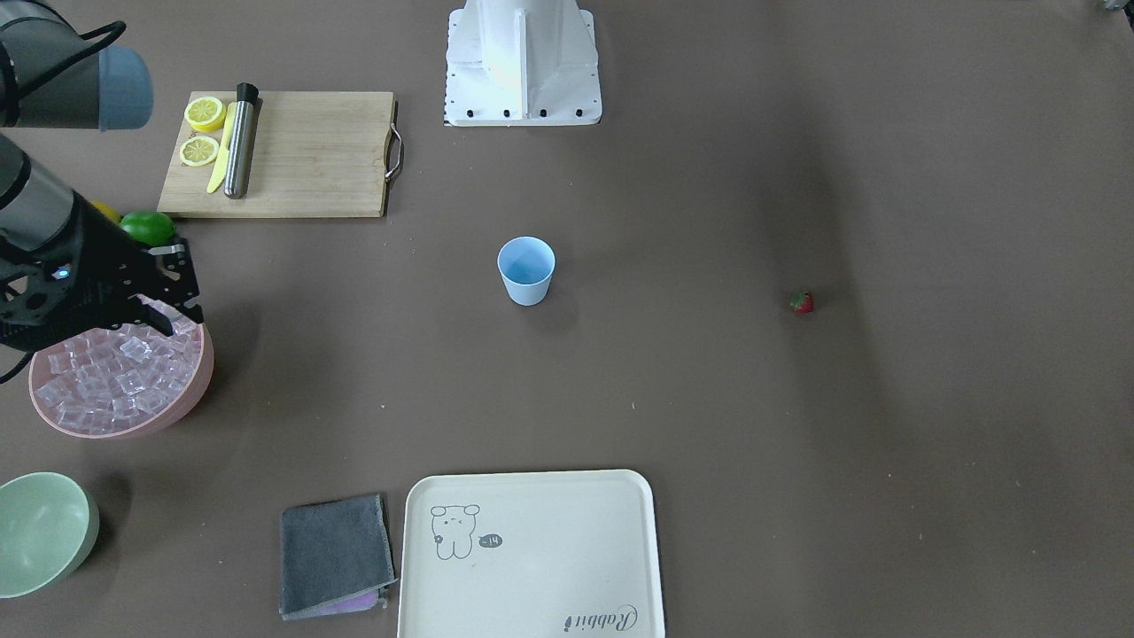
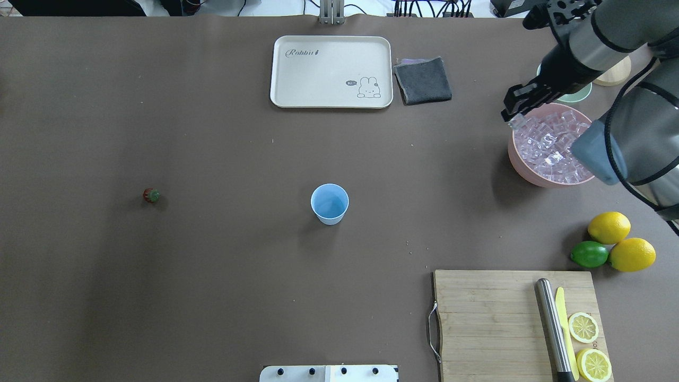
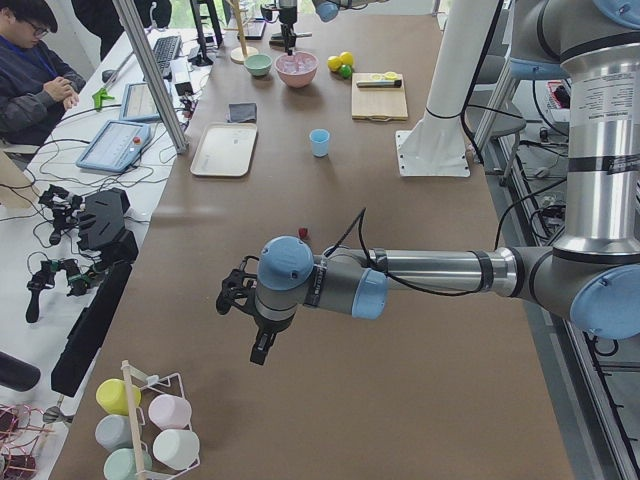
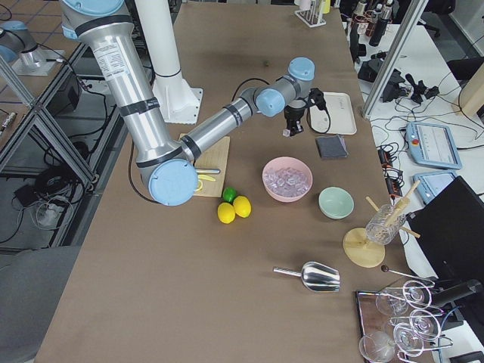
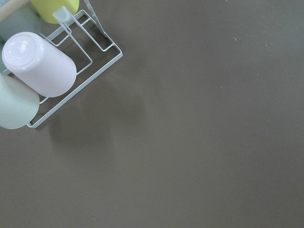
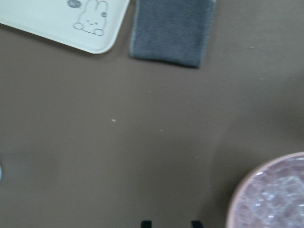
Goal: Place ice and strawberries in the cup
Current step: 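Carry the ice cube with the right gripper over the blue cup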
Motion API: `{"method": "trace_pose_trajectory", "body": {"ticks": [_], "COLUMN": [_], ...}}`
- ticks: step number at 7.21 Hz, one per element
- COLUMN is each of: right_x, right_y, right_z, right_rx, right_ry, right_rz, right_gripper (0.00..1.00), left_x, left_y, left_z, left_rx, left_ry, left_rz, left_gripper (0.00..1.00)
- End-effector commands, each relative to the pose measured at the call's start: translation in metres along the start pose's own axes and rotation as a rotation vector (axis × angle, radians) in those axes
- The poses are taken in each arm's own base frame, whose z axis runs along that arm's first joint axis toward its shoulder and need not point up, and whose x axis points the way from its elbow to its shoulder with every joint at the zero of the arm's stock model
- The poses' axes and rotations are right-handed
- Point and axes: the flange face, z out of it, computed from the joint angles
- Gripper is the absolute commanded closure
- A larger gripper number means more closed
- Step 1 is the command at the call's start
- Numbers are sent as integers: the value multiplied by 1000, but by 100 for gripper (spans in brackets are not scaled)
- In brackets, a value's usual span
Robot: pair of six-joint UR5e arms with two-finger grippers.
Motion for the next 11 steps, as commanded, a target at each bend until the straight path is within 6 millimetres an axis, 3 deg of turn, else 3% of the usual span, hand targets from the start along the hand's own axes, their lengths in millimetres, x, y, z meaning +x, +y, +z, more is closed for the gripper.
{"method": "trace_pose_trajectory", "body": {"ticks": [1, 2, 3, 4, 5, 7, 11], "right_x": [-139, -212, -246, -263, -274, -291, -302], "right_y": [6, 12, 16, -3, -8, 8, 24], "right_z": [10, 26, 43, 69, 96, 133, 144], "right_rx": [-9, 20, 60, 71, 82, 95, 78], "right_ry": [-103, -118, -127, -117, -111, -81, -84], "right_rz": [181, 232, 252, 253, 262, 250, 250], "right_gripper": [100, 100, 100, 100, 100, 100, 100], "left_x": [0, 0, -1, -2, -5, -9, -18], "left_y": [0, 0, 1, 2, 3, 5, -7], "left_z": [1, 1, 2, 4, 6, 10, 18], "left_rx": [-1, -2, -4, -8, -12, -21, -29], "left_ry": [-1, -1, 0, 0, 0, 2, 3], "left_rz": [0, 1, 0, -5, -10, -17, -25], "left_gripper": [1, 1, 1, 1, 1, 1, 1]}}
